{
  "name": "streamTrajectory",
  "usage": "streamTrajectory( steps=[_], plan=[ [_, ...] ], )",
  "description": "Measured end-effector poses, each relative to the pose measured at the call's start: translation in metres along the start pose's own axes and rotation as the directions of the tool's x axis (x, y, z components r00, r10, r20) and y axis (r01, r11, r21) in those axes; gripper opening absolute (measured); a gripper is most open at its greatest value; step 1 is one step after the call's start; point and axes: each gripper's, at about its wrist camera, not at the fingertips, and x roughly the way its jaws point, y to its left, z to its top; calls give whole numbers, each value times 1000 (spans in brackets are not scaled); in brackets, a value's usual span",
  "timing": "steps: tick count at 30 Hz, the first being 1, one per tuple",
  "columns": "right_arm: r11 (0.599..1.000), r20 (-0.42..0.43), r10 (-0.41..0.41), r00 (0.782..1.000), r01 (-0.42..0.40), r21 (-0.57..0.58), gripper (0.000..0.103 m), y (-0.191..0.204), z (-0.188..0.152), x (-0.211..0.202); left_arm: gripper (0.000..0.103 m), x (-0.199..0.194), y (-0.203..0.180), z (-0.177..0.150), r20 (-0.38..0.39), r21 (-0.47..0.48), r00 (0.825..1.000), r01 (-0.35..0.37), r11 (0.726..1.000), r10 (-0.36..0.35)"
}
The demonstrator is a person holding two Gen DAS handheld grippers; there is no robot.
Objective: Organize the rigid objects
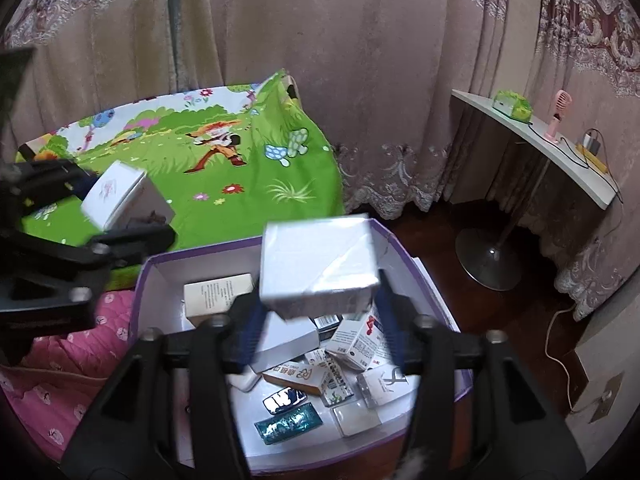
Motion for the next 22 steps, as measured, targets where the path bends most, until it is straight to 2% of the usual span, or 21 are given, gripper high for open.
streamTrajectory(
  steps=[1,2,3,4,7,12,17,20,22],
  plan=[
    [1000,-2,-15,1000,15,0,81,1,0,0,82,-9,0,3,45,-1,999,6,1000,-6],
    [1000,0,-26,1000,26,0,84,2,0,0,94,-15,-1,5,74,3,997,6,1000,-7],
    [999,-4,-32,999,32,0,84,3,0,1,101,-21,-2,7,101,8,995,5,1000,-6],
    [999,-11,-33,999,33,4,84,3,-1,3,103,-26,-2,9,122,11,993,6,1000,-8],
    [1000,-33,-22,999,23,22,84,1,-3,8,103,-25,1,13,109,-7,993,37,999,-36],
    [1000,-74,-14,997,15,17,84,3,-9,16,103,4,8,6,-27,-31,999,-25,999,25],
    [999,-133,-28,991,32,31,84,2,-19,25,103,29,16,-10,-133,-80,991,18,997,-29],
    [998,-165,-39,985,46,40,84,1,-24,30,103,36,15,-19,-135,-80,991,-24,997,13],
    [997,-176,-42,983,52,49,84,0,-27,31,103,40,16,-23,-153,-79,988,-27,997,15]
  ],
)
